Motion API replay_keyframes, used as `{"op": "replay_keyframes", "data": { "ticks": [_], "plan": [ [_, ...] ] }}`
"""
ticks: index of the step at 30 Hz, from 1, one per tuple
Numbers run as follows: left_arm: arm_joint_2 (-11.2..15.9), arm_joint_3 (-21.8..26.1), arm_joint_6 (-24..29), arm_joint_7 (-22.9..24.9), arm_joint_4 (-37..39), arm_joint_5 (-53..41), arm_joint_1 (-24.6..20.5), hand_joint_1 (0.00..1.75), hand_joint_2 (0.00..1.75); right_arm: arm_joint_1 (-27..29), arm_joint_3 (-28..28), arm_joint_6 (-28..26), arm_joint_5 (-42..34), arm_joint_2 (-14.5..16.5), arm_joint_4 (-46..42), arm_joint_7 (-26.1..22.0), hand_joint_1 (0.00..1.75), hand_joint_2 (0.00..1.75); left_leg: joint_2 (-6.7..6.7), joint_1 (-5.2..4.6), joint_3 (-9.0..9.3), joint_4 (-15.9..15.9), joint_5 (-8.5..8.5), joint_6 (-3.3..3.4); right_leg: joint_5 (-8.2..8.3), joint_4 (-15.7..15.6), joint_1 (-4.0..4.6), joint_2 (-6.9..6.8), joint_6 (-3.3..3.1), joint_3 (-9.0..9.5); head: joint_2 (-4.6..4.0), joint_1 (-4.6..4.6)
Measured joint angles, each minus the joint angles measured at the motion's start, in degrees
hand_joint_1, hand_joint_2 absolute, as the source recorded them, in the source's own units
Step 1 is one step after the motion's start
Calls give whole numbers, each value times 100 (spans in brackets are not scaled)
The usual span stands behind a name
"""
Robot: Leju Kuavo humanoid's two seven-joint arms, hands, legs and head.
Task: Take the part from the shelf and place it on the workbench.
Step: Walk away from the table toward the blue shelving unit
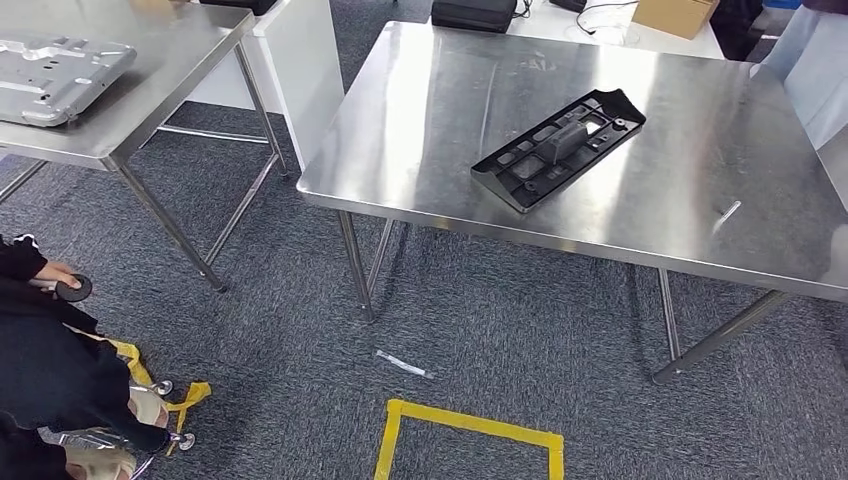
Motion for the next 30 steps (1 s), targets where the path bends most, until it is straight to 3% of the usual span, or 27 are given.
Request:
{"op": "replay_keyframes", "data": {
  "ticks": [4, 5, 7, 9, 10, 11, 13, 15, 18, 20, 22, 24, 25, 26, 27, 29, 30],
  "plan": [
    [-37, -51, 8, 3, 0, -28, -6, 0, 0, -6, 0, -7, -17, -3, 2, -2, 0, 0, 15, -42, -73, -94, 127, 185, 39, 51, -8, 3, 148, -98, 0, 1],
    [-44, -62, 10, 4, 0, -28, -11, 0, 0, -3, 0, -8, -17, -4, 3, -2, 0, 0, 25, -34, -111, -117, 181, 239, -64, 186, -9, 7, 150, -174, 0, 13],
    [-56, -80, 14, 5, 0, -42, -21, 0, 0, 0, 0, -13, -27, -8, 5, -1, 0, 0, 41, -31, -224, -132, 281, 299, -464, 816, -15, 16, 113, -443, -1, 41],
    [-64, -95, 14, 14, 0, -79, -20, 0, 0, 6, -1, -37, -63, -7, 7, 12, 0, 0, 50, -38, -356, -127, 376, 304, -820, 1535, -20, 18, 119, -662, -1, 57],
    [-68, -104, 13, 19, 0, -105, -20, 0, 0, 12, -5, -60, -95, -8, 7, 22, 0, 0, 53, -39, -410, -124, 420, 296, -880, 1647, -24, 18, 150, -636, 0, 57],
    [-72, -114, 11, 23, 0, -130, -20, 0, 0, 16, -11, -88, -131, -9, 7, 25, 0, 0, 54, -38, -457, -121, 461, 284, -849, 1501, -31, 17, 194, -482, 0, 58],
    [-84, -145, 9, 36, 0, -181, -21, 0, 0, 10, -35, -148, -214, -14, 7, -26, 0, 0, 53, -33, -521, -112, 536, 242, -646, 608, -52, 18, 272, 110, 0, 58],
    [-95, -188, 8, 57, 0, -229, -24, 0, 0, -4, -59, -203, -276, -13, 7, -114, 0, 0, 56, -53, -562, -101, 600, 172, -485, -97, -36, 33, 252, 512, -1, 49],
    [-102, -238, 8, 73, 0, -262, -24, 0, 0, 5, -95, -325, -324, -2, 7, -189, 0, 0, 59, -57, -585, -111, 690, 65, -393, -180, -11, 44, 112, 509, 0, 25],
    [-99, -251, 5, 78, 0, -275, -21, 0, 0, 6, -135, -479, -377, 6, 7, -271, 0, 0, 43, -28, -661, 36, 544, -2, -312, -182, -43, 31, 8, 453, 0, 21],
    [-91, -255, -1, 81, 0, -276, -20, 0, 0, 3, -180, -647, -462, 20, 7, -458, 0, 0, 27, -9, -888, 638, 66, -59, -227, -183, -60, 12, -76, 370, -1, 13],
    [-83, -255, -3, 85, 0, -244, -19, 0, 0, 12, -232, -747, -530, 38, -1, -736, 0, 0, 25, -3, -1128, 1398, -372, -95, -153, -164, -42, 2, -99, 277, -1, 7],
    [-77, -251, 0, 87, 0, -203, -18, 0, 0, 25, -263, -778, -500, 55, -39, -902, 0, 0, 26, -1, -1136, 1572, -445, -99, -121, -144, -35, 0, -95, 228, 0, 7],
    [-71, -245, 10, 89, 0, -155, -17, 0, 0, 38, -297, -799, -419, 78, -98, -1047, 0, 0, 27, 1, -1020, 1505, -403, -92, -97, -120, -30, 0, -87, 180, 0, 6],
    [-63, -234, 23, 90, 0, -101, -17, 0, 0, 49, -342, -813, -286, 105, -178, -1192, 0, 0, 26, 2, -793, 1217, -277, -75, -80, -95, -27, 2, -79, 138, 0, 5],
    [-45, -201, 62, 85, 0, 0, -22, 0, 0, 50, -479, -822, 42, 172, -355, -1443, 0, 0, 16, -4, -239, 384, -32, -17, -61, -46, -8, 4, -56, 84, 0, 5],
    [-37, -181, 80, 79, 0, 38, -25, 0, 0, 43, -566, -822, 210, 202, -434, -1545, 0, 0, 9, -15, -70, 94, 23, 14, -46, -28, 7, 3, -32, 61, 0, 9]
  ]
}}
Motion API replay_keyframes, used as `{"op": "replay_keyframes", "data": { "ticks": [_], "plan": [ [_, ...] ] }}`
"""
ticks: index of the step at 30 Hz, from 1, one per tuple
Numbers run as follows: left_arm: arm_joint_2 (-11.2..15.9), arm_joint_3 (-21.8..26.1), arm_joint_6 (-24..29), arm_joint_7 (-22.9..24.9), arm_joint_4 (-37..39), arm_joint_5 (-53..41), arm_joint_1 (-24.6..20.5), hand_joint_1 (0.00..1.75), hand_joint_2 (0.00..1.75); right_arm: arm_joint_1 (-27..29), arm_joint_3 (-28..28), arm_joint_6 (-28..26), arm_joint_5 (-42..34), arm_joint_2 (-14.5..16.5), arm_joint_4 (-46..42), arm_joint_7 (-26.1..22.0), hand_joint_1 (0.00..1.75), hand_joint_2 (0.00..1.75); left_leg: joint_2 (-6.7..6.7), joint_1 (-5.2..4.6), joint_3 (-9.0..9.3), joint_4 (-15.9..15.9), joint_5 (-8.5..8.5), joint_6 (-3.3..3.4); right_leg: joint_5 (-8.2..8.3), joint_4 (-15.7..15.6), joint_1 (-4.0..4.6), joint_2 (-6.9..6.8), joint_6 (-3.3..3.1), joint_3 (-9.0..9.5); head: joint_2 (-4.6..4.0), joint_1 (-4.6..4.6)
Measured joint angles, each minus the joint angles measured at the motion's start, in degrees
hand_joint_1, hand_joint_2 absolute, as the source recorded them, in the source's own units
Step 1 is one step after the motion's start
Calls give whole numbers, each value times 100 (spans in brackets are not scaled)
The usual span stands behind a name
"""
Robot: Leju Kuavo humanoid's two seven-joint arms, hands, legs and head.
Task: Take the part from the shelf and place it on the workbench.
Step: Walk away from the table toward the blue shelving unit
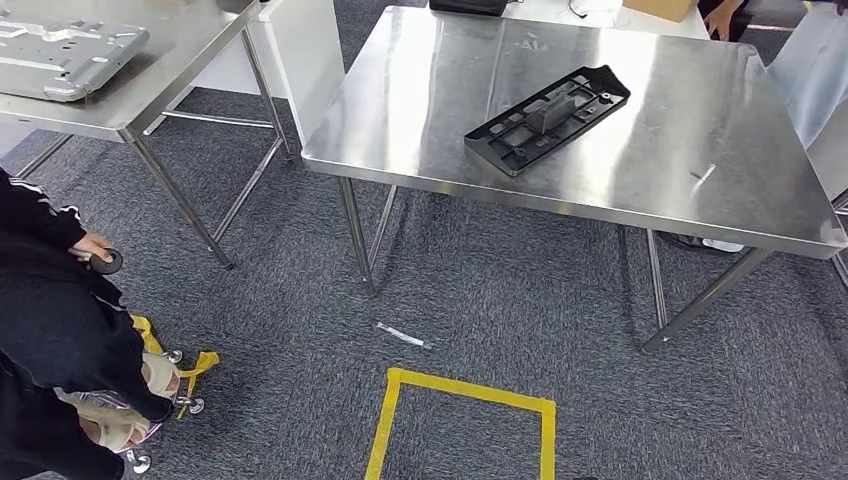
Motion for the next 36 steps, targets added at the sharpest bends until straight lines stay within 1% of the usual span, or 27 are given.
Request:
{"op": "replay_keyframes", "data": {
  "ticks": [1, 3, 5, 6, 8, 9, 10, 11, 12, 13, 14, 15, 16, 18, 19, 20, 21, 22, 24, 25, 26, 27, 30, 31, 32, 34, 36],
  "plan": [
    [7, 20, 15, -6, 0, 32, -1, 0, 0, -10, -92, 0, 146, 31, -63, -75, 0, 0, -7, -15, 73, -150, 11, 31, 18, 12, 13, -3, 30, -23, 0, 2],
    [17, 59, 32, -13, 0, 73, 4, 0, 0, -30, -271, -1, 349, 76, -132, -153, 0, 0, -10, -45, 41, -190, 45, 100, 70, 12, 15, -6, 109, -65, 0, 4],
    [22, 86, 39, -19, 0, 93, 6, 0, 0, -39, -424, -2, 439, 96, -150, -182, 0, 0, 5, -35, -1, -229, 129, 186, 1, 106, 4, -2, 158, -139, 0, 6],
    [25, 93, 40, -22, 0, 99, 3, 0, 0, -41, -487, -2, 456, 101, -157, -188, 0, 0, 13, -23, -35, -249, 177, 226, -137, 301, 3, 2, 154, -232, 0, 17],
    [29, 100, 40, -27, 0, 114, -1, 0, 0, -45, -587, -2, 468, 109, -166, -194, 0, 0, 26, -22, -139, -253, 258, 264, -554, 1031, -8, 11, 123, -529, 0, 40],
    [33, 104, 40, -27, 0, 118, 0, 0, 0, -48, -626, -2, 480, 110, -159, -186, 0, 0, 32, -25, -199, -252, 299, 264, -733, 1420, -14, 13, 127, -660, 0, 45],
    [35, 109, 39, -27, 0, 121, 1, 0, 0, -48, -657, -2, 499, 102, -132, -164, 0, 0, 36, -26, -254, -250, 339, 257, -831, 1651, -21, 14, 152, -710, 0, 45],
    [37, 114, 36, -28, 0, 123, 2, 0, 0, -49, -677, 2, 524, 90, -90, -138, 0, 0, 39, -23, -301, -248, 377, 246, -837, 1650, -31, 13, 194, -638, 0, 48],
    [38, 119, 27, -29, 0, 124, 2, 0, 0, -54, -690, 16, 547, 72, -37, -110, 0, 0, 39, -19, -339, -247, 411, 230, -757, 1385, -45, 13, 248, -435, 0, 47],
    [39, 124, 14, -32, 0, 124, 2, 0, 0, -65, -700, 47, 561, 51, 17, -85, 0, 0, 37, -14, -368, -242, 443, 207, -628, 926, -62, 12, 301, -134, 0, 49],
    [44, 128, 1, -35, -1, 124, 1, 0, 0, -83, -709, 103, 566, 37, 69, -72, 0, 0, 36, -21, -392, -235, 471, 176, -528, 457, -70, 16, 326, 150, 0, 48],
    [49, 132, -11, -39, -1, 124, 1, 0, 0, -102, -720, 167, 562, 25, 113, -61, 0, 0, 37, -30, -407, -228, 497, 143, -445, 90, -67, 26, 317, 351, 0, 43],
    [54, 136, -19, -42, -1, 124, 0, 0, 0, -115, -729, 229, 557, 20, 153, -48, 0, 0, 39, -39, -419, -223, 525, 107, -403, -111, -56, 37, 286, 451, 0, 35],
    [61, 140, -26, -44, 0, 125, 3, 0, 0, -122, -747, 312, 545, 13, 218, -24, 0, 0, 40, -38, -433, -232, 587, 35, -360, -138, -25, 52, 182, 422, 0, 23],
    [63, 144, -27, -43, 0, 125, 6, 0, 0, -123, -757, 330, 539, 11, 245, -10, 0, 0, 34, -25, -450, -226, 598, 1, -327, -130, -41, 46, 129, 401, 0, 22],
    [66, 149, -28, -43, 0, 126, 10, 0, 0, -127, -766, 340, 537, 7, 268, -2, 0, 0, 26, -12, -486, -168, 534, -31, -288, -131, -55, 39, 69, 379, 0, 21],
    [68, 155, -28, -43, 0, 126, 12, 0, 0, -131, -773, 343, 535, 5, 286, 2, 0, 0, 18, -1, -558, -8, 384, -61, -244, -140, -72, 31, 8, 353, 0, 15],
    [71, 161, -28, -43, 0, 126, 14, 0, 0, -132, -777, 344, 538, 2, 300, 5, 0, 0, 11, 9, -674, 282, 153, -86, -201, -142, -82, 22, -42, 318, 0, 9],
    [76, 167, -28, -38, 0, 126, 17, 0, 0, -131, -782, 350, 550, -3, 323, 25, 0, 0, 8, 17, -950, 1079, -336, -126, -127, -123, -56, 13, -87, 216, 0, 0],
    [80, 169, -28, -32, 0, 126, 21, 0, 0, -130, -783, 356, 556, -4, 334, 44, 0, 0, 8, 19, -1023, 1376, -470, -133, -95, -106, -43, 9, -92, 157, 0, -1],
    [83, 171, -27, -22, 0, 126, 26, 0, 0, -129, -785, 365, 560, -4, 345, 65, 0, 0, 8, 19, -992, 1462, -492, -129, -72, -86, -33, 8, -90, 104, 0, -1],
    [85, 172, -26, -10, 0, 126, 30, 0, 0, -129, -786, 372, 564, -3, 355, 81, 0, 0, 8, 19, -843, 1315, -417, -113, -54, -66, -27, 9, -82, 61, 0, -1],
    [89, 175, -13, 10, 0, 133, 22, 0, 0, -132, -787, 392, 598, 13, 383, 81, 0, 0, -3, 6, -55, 130, -67, -10, -17, -23, 7, 12, -34, 4, 0, 1],
    [90, 179, -5, 13, 0, 139, 16, 0, 0, -138, -787, 405, 620, 20, 391, 70, 0, 0, -8, -10, 95, -124, -27, 24, 1, -11, 17, 8, -6, -13, 0, 3],
    [91, 189, 3, 19, 0, 150, 12, 0, 0, -146, -787, 422, 639, 24, 398, 58, 0, 0, -12, -30, 148, -237, -27, 55, 21, -3, 24, 3, 26, -32, 0, 4],
    [90, 219, 23, 31, 0, 178, 17, 0, 0, -159, -787, 445, 661, 29, 411, 45, 0, 0, -7, -48, 120, -272, 27, 117, 60, 7, 21, -1, 105, -69, 0, 4],
    [85, 242, 39, 40, 0, 198, 21, 0, 0, -158, -787, 448, 661, 29, 422, 42, 0, 0, 14, -30, 73, -329, 127, 196, -77, 173, 19, 4, 135, -175, 0, 9]
  ]
}}
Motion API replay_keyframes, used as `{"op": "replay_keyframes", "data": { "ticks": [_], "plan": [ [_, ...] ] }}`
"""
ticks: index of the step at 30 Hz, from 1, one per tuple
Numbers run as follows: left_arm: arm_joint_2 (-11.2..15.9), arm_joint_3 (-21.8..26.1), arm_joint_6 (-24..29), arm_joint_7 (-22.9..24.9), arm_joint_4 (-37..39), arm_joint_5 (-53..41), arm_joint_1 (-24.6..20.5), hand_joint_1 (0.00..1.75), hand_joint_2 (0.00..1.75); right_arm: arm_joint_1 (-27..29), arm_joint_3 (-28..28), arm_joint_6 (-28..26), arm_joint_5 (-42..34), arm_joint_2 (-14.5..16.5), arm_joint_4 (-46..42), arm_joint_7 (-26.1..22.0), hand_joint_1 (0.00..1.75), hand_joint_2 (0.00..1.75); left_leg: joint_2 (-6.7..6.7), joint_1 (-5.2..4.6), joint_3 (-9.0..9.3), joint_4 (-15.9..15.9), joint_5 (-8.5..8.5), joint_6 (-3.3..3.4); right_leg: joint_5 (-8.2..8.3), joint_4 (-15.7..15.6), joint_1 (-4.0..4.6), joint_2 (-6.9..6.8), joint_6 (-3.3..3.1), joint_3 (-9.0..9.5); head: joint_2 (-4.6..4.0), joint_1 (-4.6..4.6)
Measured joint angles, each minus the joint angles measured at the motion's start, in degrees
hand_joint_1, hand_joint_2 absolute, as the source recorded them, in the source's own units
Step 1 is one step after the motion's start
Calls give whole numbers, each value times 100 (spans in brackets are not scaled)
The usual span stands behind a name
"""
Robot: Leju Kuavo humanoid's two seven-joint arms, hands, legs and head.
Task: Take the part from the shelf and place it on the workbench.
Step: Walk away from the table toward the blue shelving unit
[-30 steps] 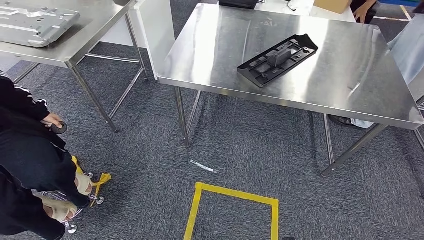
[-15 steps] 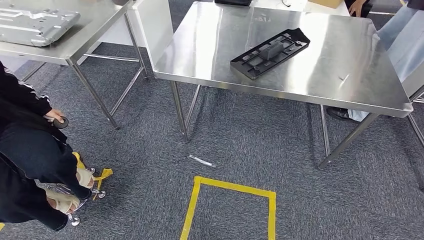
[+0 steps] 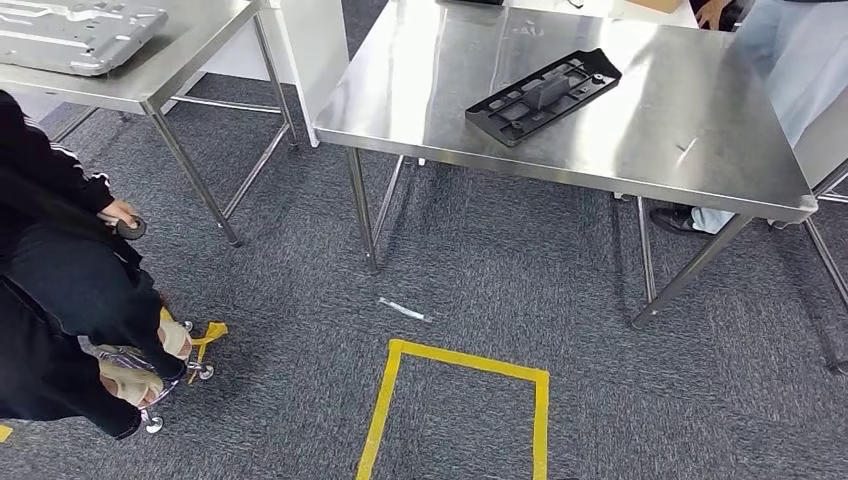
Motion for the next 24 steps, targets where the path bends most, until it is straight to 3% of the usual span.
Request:
{"op": "replay_keyframes", "data": {
  "ticks": [3, 5, 6, 8, 10, 11, 13, 15, 16, 18, 19, 20, 21, 22, 24],
  "plan": [
    [-4, 10, 7, 3, 0, 4, -3, 0, 0, 0, 0, 0, -2, -5, 11, 0, 0, 0, 29, 6, -148, -20, 131, 55, -599, 979, -15, 9, -42, -372, 0, 30],
    [-5, 15, 8, 9, 0, 4, -1, 0, 0, 5, 0, 0, -5, -10, 15, 1, 0, 0, 43, 2, -257, -11, 204, 44, -790, 1448, -33, 9, 8, -453, 0, 34],
    [-5, 18, 9, 14, 0, 4, 0, 0, 0, 7, 0, 0, -7, -13, 16, 2, 0, 0, 46, 5, -308, -3, 238, 33, -744, 1360, -46, 9, 64, -331, -1, 37],
    [-5, 24, 16, 23, 0, 9, -1, 0, 0, 3, 2, 2, -2, -21, 16, 2, 0, 0, 46, 15, -390, 26, 296, -7, -508, 562, -79, 8, 175, 215, -1, 40],
    [-2, 29, 35, 31, 0, 21, -3, 0, 0, -12, 8, 7, 11, -22, 20, 2, 0, 0, 42, 5, -451, 61, 345, -69, -369, -180, -71, 34, 173, 675, -1, 35],
    [1, 31, 45, 33, 0, 26, -4, 0, 0, -13, 11, 8, 17, -23, 22, 2, 0, 0, 40, -4, -469, 76, 372, -104, -361, -328, -57, 49, 140, 746, -1, 32],
    [3, 34, 62, 36, 0, 34, 1, 0, 0, -3, 13, 9, 26, -25, 26, 3, 0, 0, 33, -6, -490, 88, 424, -170, -331, -334, -47, 67, 54, 685, 0, 18],
    [3, 43, 77, 37, 0, 46, 11, 0, 0, -5, 17, 13, 43, -23, 31, 4, 0, 0, 17, 19, -561, 201, 291, -228, -271, -334, -82, 61, -61, 618, 0, 8],
    [3, 53, 88, 37, 0, 54, 14, 0, 0, -7, 22, 16, 55, -22, 33, 4, 0, 0, 9, 30, -642, 398, 93, -255, -228, -336, -97, 54, -127, 578, 0, 3],
    [2, 77, 110, 37, 0, 64, 16, 0, 0, -4, 39, 22, 75, -24, 34, 7, 0, 0, 4, 44, -877, 1115, -440, -299, -150, -326, -82, 35, -214, 500, 0, -4],
    [2, 91, 119, 37, 0, 68, 18, 0, 0, -1, 50, 25, 84, -25, 35, 12, 0, 0, 3, 48, -971, 1478, -624, -314, -116, -314, -71, 27, -226, 454, 0, -4],
    [2, 104, 125, 37, 0, 70, 21, 0, 0, 1, 58, 26, 90, -27, 37, 18, 0, 0, 4, 52, -995, 1699, -695, -320, -88, -295, -61, 21, -229, 407, 0, -4],
    [2, 114, 129, 38, 0, 72, 24, 0, 0, 2, 64, 26, 95, -28, 38, 25, 0, 0, 4, 54, -910, 1695, -647, -316, -67, -268, -55, 19, -225, 358, 0, -4],
    [2, 121, 133, 38, 0, 72, 26, 0, 0, 2, 67, 26, 96, -30, 39, 30, 0, 0, 4, 55, -718, 1467, -518, -303, -57, -237, -52, 19, -217, 316, 0, -5],
    [3, 128, 147, 40, 0, 73, 23, 0, 0, 0, 73, 28, 99, -26, 42, 38, 0, 0, -6, 50, -178, 665, -266, -255, -41, -175, -39, 21, -197, 251, 0, -7]
  ]
}}
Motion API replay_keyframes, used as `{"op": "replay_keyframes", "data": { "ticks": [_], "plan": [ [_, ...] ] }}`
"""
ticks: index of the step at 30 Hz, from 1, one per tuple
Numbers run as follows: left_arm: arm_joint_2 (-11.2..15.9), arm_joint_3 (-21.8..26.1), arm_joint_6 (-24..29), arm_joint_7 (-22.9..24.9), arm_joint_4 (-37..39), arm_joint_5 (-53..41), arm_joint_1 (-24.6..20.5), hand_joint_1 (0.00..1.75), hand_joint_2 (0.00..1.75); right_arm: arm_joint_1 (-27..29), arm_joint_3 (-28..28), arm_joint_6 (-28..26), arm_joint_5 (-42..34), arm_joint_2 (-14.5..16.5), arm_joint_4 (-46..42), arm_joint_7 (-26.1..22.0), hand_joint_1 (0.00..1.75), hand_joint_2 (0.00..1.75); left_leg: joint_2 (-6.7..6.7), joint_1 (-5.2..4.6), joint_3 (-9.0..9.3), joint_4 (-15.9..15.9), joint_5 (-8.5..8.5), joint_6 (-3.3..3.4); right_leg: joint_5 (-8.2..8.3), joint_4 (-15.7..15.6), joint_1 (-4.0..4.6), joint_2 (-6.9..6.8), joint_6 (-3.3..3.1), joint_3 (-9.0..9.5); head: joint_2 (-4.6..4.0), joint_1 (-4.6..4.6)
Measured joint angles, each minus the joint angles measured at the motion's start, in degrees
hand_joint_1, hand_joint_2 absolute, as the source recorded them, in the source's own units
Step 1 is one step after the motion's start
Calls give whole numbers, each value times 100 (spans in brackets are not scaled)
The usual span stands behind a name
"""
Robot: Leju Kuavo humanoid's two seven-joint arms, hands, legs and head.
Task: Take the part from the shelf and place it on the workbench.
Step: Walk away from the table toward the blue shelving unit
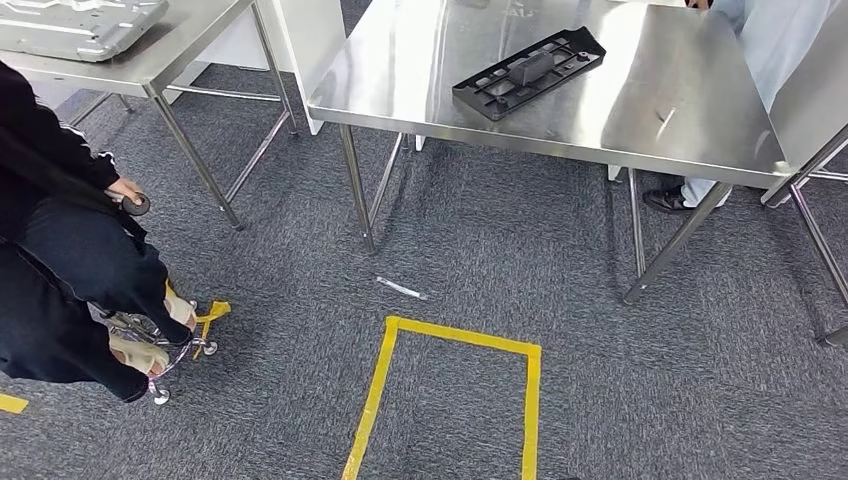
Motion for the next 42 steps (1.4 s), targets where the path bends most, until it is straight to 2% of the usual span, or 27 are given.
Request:
{"op": "replay_keyframes", "data": {
  "ticks": [2, 5, 6, 8, 10, 11, 12, 13, 15, 16, 17, 19, 20, 21, 23, 25, 26, 27, 28, 31, 32, 35, 37, 38, 40, 41, 42],
  "plan": [
    [-2, 4, 22, 3, 0, 1, -4, 0, 0, -5, 14, 3, 7, 4, 2, 3, 0, 0, -15, -26, 288, -497, 79, 53, 35, 31, 20, 0, 57, -46, 0, 5],
    [-11, 18, 49, 15, 0, 25, -3, 0, 0, -4, 46, 13, 20, 7, 6, 3, 0, 0, -4, -55, 245, -588, 144, 149, 97, 42, 21, 0, 183, -103, 0, 6],
    [-16, 24, 58, 17, 0, 36, -6, 0, 0, -3, 53, 16, 26, 5, 7, 3, 0, 0, 8, -49, 213, -615, 196, 203, 36, 113, 21, 1, 199, -160, -1, 12],
    [-29, 36, 76, 20, 0, 48, -13, 0, 0, -5, 64, 19, 38, 1, 9, 3, 0, 0, 34, -31, 120, -661, 306, 282, -293, 570, 21, 3, 173, -375, 0, 38],
    [-36, 44, 86, 21, 0, 52, -12, 0, 0, -4, 78, 22, 44, -2, 13, 3, 0, 0, 44, -45, -3, -659, 392, 301, -686, 1299, 12, 5, 150, -623, 0, 60],
    [-40, 46, 88, 21, 0, 52, -11, 0, 0, -3, 83, 25, 46, -4, 15, 3, 0, 0, 50, -50, -61, -654, 434, 299, -780, 1553, 7, 4, 170, -672, 0, 60],
    [-41, 48, 91, 21, 0, 54, -10, 0, 0, -2, 85, 27, 47, -5, 16, 3, 0, 0, 55, -53, -116, -650, 476, 293, -769, 1601, 4, 4, 213, -616, 0, 62],
    [-43, 49, 93, 20, 0, 56, -10, 0, 0, -3, 86, 29, 48, -9, 16, 3, 0, 0, 58, -53, -166, -644, 516, 282, -670, 1416, -1, 4, 267, -444, 0, 62],
    [-48, 49, 94, 19, 0, 58, -11, 0, 0, -14, 88, 31, 47, -15, 16, 3, 0, 0, 55, -57, -241, -629, 588, 245, -432, 543, -11, 3, 339, 135, 0, 63],
    [-50, 49, 94, 19, 0, 56, -12, 0, 0, -23, 88, 31, 39, -16, 16, 3, 0, 0, 53, -65, -264, -623, 624, 218, -364, 144, -2, 10, 326, 391, 0, 58],
    [-52, 48, 94, 19, 0, 51, -13, 0, 0, -30, 89, 29, 28, -17, 16, 3, 0, 0, 53, -76, -276, -616, 658, 187, -342, -120, 11, 17, 293, 538, 0, 56],
    [-54, 48, 94, 20, 0, 38, -15, 0, 0, -33, 89, 22, -2, -20, 16, 3, 0, 0, 52, -88, -289, -617, 727, 123, -326, -231, 40, 32, 210, 564, 0, 40],
    [-53, 48, 94, 20, 0, 33, -14, 0, 0, -32, 89, 19, -12, -18, 18, 3, 0, 0, 48, -80, -307, -607, 739, 92, -298, -234, 15, 31, 164, 519, 0, 38],
    [-52, 48, 94, 20, 0, 29, -12, 0, 0, -34, 89, 15, -19, -16, 20, 2, 0, 0, 39, -70, -342, -561, 678, 62, -261, -234, -6, 26, 107, 480, 0, 28],
    [-50, 48, 94, 20, 0, 16, -8, 0, 0, -35, 89, 9, -22, -10, 23, -1, 0, 0, 19, -43, -496, -167, 264, 0, -163, -241, -47, 9, -16, 380, -1, 10],
    [-47, 48, 94, 21, 0, -3, -8, 0, 0, -31, 89, 3, -22, -10, 23, -5, 0, 0, 10, -28, -717, 609, -288, -57, -71, -229, -31, -9, -61, 285, -1, -2],
    [-45, 48, 95, 25, 0, -9, -8, 0, 0, -28, 89, 1, -17, -10, 23, -7, 0, 0, 10, -21, -781, 931, -426, -77, -30, -217, -26, -14, -57, 237, -1, -2],
    [-43, 48, 98, 32, 0, -10, -8, 0, 0, -28, 89, 1, -9, -10, 23, -8, 0, 0, 11, -13, -756, 1068, -439, -87, 4, -197, -22, -17, -46, 190, 0, -3],
    [-43, 48, 102, 39, 0, -10, -8, 0, 0, -29, 90, 1, 1, -10, 23, -9, 0, 0, 11, -4, -617, 960, -344, -86, 27, -170, -22, -17, -34, 142, 0, -3],
    [-38, 48, 112, 52, 0, -9, -19, 0, 0, -40, 99, 3, 28, -5, 24, 2, 0, 0, -1, 8, 174, -209, 28, -33, 53, -54, -12, -14, 2, 18, 0, -3],
    [-36, 48, 114, 52, 0, -9, -24, 0, 0, -45, 104, 3, 34, -3, 24, 7, 0, 0, -8, 0, 325, -474, 77, -5, 68, -25, 3, -14, 27, -12, 0, 1],
    [-36, 49, 131, 57, 0, 11, -29, 0, 0, -57, 131, 7, 59, 0, 25, 18, 0, 0, -14, -33, 315, -605, 135, 90, 140, -7, 25, -13, 150, -75, 0, 9],
    [-39, 51, 155, 62, 0, 42, -35, 0, 0, -59, 151, 19, 95, -2, 25, 35, 0, 0, 6, -26, 240, -646, 229, 195, 23, 130, 13, -8, 191, -181, 0, 19],
    [-40, 53, 167, 64, 0, 55, -38, 0, 0, -64, 164, 25, 111, -4, 25, 47, 0, 0, 18, -18, 185, -664, 287, 243, -146, 353, 12, -6, 182, -285, 0, 29],
    [-39, 56, 187, 64, 0, 63, -42, 0, 0, -78, 195, 39, 131, -5, 25, 69, 0, 0, 31, -26, 48, -658, 389, 286, -590, 1096, 2, -4, 152, -562, 0, 51],
    [-40, 58, 192, 64, 0, 66, -41, 0, 0, -83, 208, 45, 136, -5, 25, 76, 0, 0, 37, -32, -24, -655, 440, 286, -739, 1449, -1, -4, 166, -659, 0, 55],
    [-40, 62, 197, 64, 0, 68, -41, 0, 0, -85, 217, 49, 139, -5, 25, 79, 0, 0, 42, -36, -90, -651, 489, 282, -792, 1646, -6, -4, 202, -674, 0, 54]
  ]
}}
